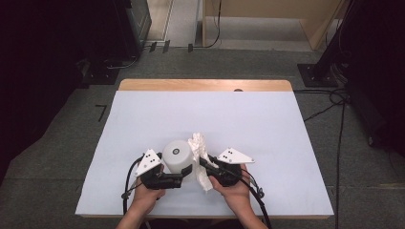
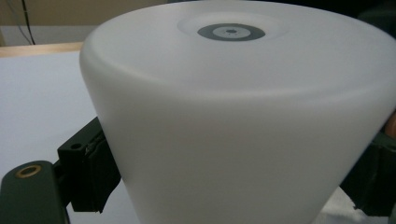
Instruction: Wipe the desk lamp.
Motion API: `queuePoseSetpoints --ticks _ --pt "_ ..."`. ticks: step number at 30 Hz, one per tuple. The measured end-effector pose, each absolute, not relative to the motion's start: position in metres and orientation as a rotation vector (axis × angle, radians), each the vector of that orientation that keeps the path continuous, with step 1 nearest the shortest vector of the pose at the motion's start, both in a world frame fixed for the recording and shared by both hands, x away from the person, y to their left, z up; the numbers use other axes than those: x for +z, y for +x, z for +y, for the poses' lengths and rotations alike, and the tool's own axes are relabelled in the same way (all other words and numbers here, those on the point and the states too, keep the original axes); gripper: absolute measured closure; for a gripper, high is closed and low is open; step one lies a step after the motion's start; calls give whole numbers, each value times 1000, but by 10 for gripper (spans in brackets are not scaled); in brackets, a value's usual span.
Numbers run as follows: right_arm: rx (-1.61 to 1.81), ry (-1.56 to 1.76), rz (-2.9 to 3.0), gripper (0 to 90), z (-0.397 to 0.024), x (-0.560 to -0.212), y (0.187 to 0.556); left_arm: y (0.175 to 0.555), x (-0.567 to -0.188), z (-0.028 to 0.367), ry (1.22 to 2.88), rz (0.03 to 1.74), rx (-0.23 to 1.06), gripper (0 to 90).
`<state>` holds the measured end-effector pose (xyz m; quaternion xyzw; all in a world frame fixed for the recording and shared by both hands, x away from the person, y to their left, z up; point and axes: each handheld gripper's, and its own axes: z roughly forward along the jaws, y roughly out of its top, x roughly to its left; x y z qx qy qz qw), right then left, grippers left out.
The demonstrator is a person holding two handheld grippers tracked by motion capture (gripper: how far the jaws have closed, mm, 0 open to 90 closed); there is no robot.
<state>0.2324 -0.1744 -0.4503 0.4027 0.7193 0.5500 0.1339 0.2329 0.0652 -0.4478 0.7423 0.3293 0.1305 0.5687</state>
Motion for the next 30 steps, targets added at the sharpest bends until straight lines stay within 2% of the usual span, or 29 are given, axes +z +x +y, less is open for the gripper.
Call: queuePoseSetpoints --ticks 5,9,19,23,27,30 --pt "1574 1119 2020 756 -179 -435 227 229 -453 52 1807 734 332 87" --pt "1600 1082 1994 755 -181 -426 224 228 -451 52 1788 734 329 87" --pt "1577 1172 2087 756 -174 -451 233 224 -439 68 1643 727 387 87" --pt "1566 1197 2089 757 -173 -452 234 227 -445 64 1680 721 397 87" --pt "1612 1193 2046 757 -178 -445 233 227 -454 52 1750 712 497 86" --pt "1610 1168 2020 756 -181 -440 232 230 -460 49 1757 719 525 86"
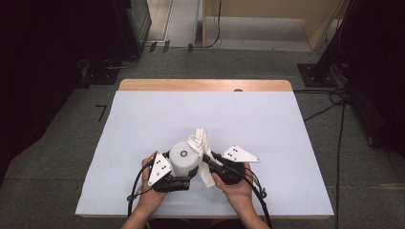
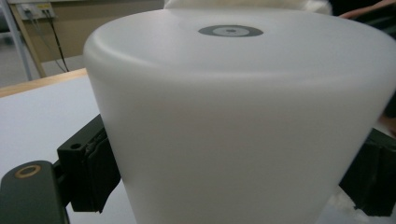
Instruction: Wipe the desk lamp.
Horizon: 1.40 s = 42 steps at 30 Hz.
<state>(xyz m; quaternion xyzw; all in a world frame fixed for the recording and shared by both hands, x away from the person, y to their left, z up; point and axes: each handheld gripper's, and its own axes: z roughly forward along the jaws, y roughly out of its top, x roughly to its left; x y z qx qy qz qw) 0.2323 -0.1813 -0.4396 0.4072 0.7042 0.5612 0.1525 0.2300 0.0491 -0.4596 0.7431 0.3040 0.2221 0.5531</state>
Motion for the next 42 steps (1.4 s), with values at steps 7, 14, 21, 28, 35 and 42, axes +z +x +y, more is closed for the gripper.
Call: queuePoseSetpoints --ticks 7,14,21,28,35,42 --pt "1594 1216 2004 754 -190 -444 237 238 -476 52 1789 756 548 86" --pt "1581 1220 2013 754 -190 -448 238 241 -483 59 1788 788 518 85" --pt "1577 1230 2006 754 -194 -449 240 233 -478 56 1778 904 515 0" --pt "1568 1240 2007 754 -196 -452 242 231 -482 40 1802 1014 610 0" --pt "1574 1245 2004 754 -196 -452 242 231 -484 40 1821 991 583 79" --pt "1620 1233 1989 753 -199 -440 239 232 -469 50 1786 911 431 82"
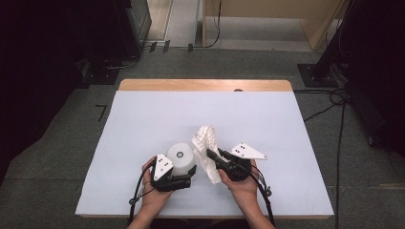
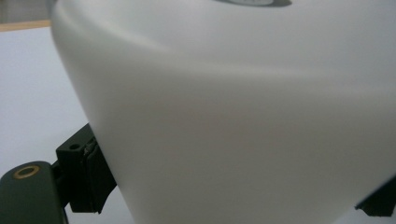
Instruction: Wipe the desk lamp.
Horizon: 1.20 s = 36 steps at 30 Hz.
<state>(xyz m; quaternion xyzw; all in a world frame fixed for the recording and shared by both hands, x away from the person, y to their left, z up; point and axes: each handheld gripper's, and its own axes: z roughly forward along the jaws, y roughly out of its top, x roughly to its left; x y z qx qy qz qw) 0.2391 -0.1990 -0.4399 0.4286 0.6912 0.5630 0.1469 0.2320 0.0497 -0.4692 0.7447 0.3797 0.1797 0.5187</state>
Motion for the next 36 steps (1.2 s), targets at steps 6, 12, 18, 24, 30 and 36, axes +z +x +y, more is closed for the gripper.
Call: queuePoseSetpoints --ticks 6,12,18,24,30,36 --pt "1681 1171 1948 753 -201 -419 232 229 -460 47 1768 835 303 82" --pt "1658 1125 2016 751 -190 -423 230 225 -454 44 1776 782 271 82" --pt "1619 1170 2067 750 -183 -439 233 231 -447 59 1719 809 251 82" --pt "1596 1212 2102 751 -175 -449 234 232 -444 65 1707 817 258 83" --pt "1640 1193 2037 754 -182 -436 230 229 -453 51 1801 775 317 83" --pt "1664 1133 2018 754 -183 -428 227 231 -454 52 1793 795 320 82"
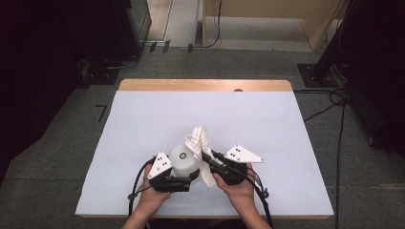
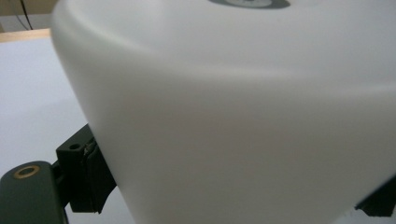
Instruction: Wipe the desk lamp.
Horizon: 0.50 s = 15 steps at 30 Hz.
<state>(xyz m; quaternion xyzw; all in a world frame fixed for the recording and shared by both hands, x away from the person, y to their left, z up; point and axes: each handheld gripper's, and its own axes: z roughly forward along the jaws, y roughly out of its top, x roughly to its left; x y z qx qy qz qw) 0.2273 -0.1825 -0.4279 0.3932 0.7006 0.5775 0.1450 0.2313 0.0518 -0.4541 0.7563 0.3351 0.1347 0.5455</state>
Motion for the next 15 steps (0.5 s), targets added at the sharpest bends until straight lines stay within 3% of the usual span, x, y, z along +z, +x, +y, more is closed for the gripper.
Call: queuePoseSetpoints --ticks 8,15 --pt "1592 1200 2105 753 -176 -452 236 232 -449 61 1747 788 329 83" --pt "1623 1184 2046 755 -179 -440 232 231 -459 50 1817 784 345 83"
